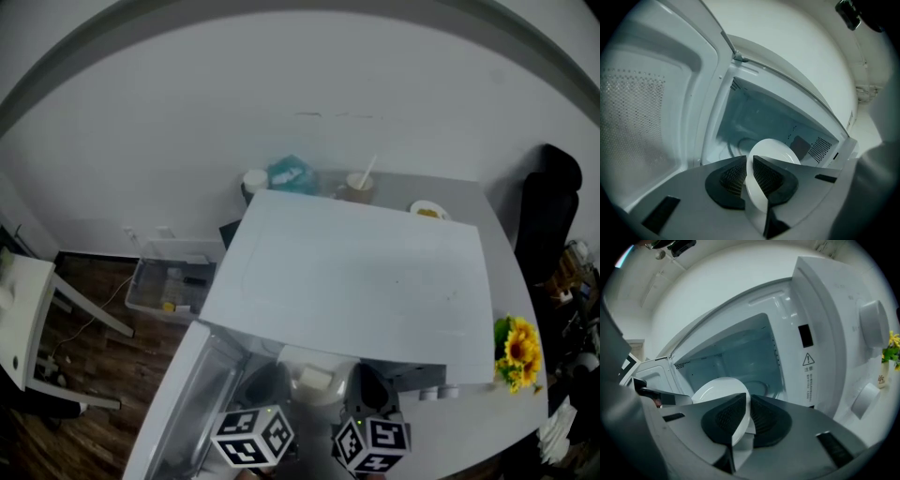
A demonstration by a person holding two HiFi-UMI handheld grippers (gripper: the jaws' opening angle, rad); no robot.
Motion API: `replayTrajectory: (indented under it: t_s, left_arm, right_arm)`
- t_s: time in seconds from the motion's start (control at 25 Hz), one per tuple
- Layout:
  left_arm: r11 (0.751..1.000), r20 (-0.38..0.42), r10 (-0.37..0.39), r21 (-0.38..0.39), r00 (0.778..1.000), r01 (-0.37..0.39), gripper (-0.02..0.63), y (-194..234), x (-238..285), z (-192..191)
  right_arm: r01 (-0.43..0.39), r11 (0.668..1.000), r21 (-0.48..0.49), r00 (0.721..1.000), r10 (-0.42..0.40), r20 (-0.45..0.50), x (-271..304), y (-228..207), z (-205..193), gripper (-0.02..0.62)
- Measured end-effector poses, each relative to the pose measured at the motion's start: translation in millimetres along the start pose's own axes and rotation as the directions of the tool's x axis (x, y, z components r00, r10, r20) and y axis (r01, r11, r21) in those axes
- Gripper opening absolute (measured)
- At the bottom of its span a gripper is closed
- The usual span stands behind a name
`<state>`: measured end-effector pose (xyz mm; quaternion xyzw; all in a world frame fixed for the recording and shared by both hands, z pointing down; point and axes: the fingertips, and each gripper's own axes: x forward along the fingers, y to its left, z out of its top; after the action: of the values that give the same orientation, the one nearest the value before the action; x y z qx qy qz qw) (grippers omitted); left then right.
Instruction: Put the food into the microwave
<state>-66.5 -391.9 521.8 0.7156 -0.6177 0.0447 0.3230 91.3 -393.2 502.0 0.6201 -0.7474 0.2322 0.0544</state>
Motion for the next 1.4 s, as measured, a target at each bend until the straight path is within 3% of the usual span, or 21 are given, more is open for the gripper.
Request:
replayTrajectory:
  t_s: [0.36, 0.64, 0.84, 1.4]
  left_arm:
    - [1.0, 0.026, 0.002, -0.003, 1.0, -0.002, 0.055, 5.0, 24.4, 11.1]
    - [0.999, 0.038, 0.011, -0.033, 0.999, -0.01, 0.055, 10.9, 38.5, 13.6]
    - [0.999, 0.046, 0.012, -0.037, 0.999, -0.01, 0.057, 13.2, 55.0, 19.2]
    - [0.998, 0.061, 0.049, 0.027, 0.997, -0.051, 0.057, 14.9, 85.3, 25.0]
  right_arm:
    - [0.033, 0.999, 0.042, 0.999, -0.035, 0.026, 21.7, -2.5, 7.5, 0.032]
    - [0.044, 0.999, 0.011, 0.998, -0.045, 0.047, 39.1, -0.8, 17.9, 0.032]
    - [0.095, 0.995, -0.014, 0.993, -0.094, 0.07, 52.8, -2.5, 22.9, 0.032]
    - [0.173, 0.983, -0.063, 0.984, -0.17, 0.055, 78.7, -12.0, 16.2, 0.035]
